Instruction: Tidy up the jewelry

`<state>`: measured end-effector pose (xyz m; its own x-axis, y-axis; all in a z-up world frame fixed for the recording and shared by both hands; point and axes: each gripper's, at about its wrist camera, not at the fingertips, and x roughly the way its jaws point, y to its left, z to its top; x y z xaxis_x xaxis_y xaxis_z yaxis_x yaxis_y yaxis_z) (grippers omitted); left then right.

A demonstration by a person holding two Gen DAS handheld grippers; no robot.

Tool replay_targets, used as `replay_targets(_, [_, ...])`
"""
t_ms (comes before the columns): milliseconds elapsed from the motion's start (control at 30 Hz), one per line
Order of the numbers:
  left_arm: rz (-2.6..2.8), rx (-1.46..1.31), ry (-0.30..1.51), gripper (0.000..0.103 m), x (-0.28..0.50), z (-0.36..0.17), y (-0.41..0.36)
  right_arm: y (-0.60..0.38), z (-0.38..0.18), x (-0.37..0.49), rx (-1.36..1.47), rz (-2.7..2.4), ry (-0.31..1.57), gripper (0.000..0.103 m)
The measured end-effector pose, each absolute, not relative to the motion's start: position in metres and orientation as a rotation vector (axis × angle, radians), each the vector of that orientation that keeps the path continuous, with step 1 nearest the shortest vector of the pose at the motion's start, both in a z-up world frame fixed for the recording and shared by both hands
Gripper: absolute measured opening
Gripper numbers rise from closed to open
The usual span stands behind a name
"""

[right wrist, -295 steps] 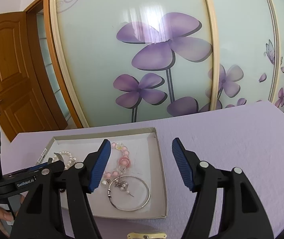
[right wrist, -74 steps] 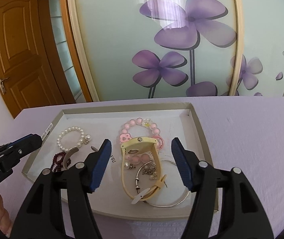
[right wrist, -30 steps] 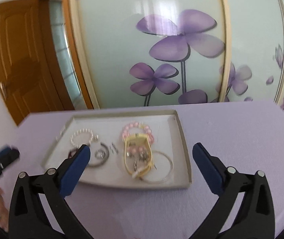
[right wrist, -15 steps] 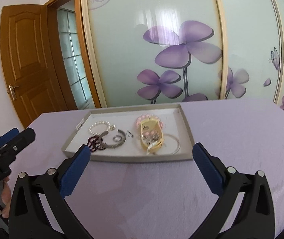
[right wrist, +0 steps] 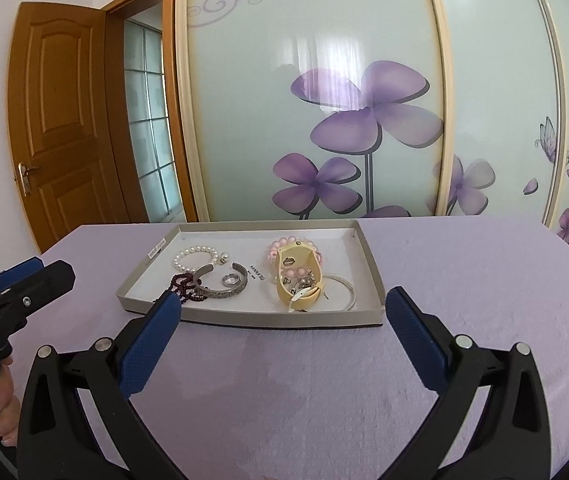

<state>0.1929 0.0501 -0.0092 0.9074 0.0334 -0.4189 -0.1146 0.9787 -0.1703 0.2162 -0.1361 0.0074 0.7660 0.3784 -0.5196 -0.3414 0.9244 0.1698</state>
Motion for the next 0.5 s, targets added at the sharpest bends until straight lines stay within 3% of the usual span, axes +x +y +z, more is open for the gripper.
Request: replay_targets(500, [0.060,-0.203,0.408,0.101,0.1912,-0.0072,0.0505,-0.1383,0.0095,0.2130,0.077,0.390,0.558,0.102])
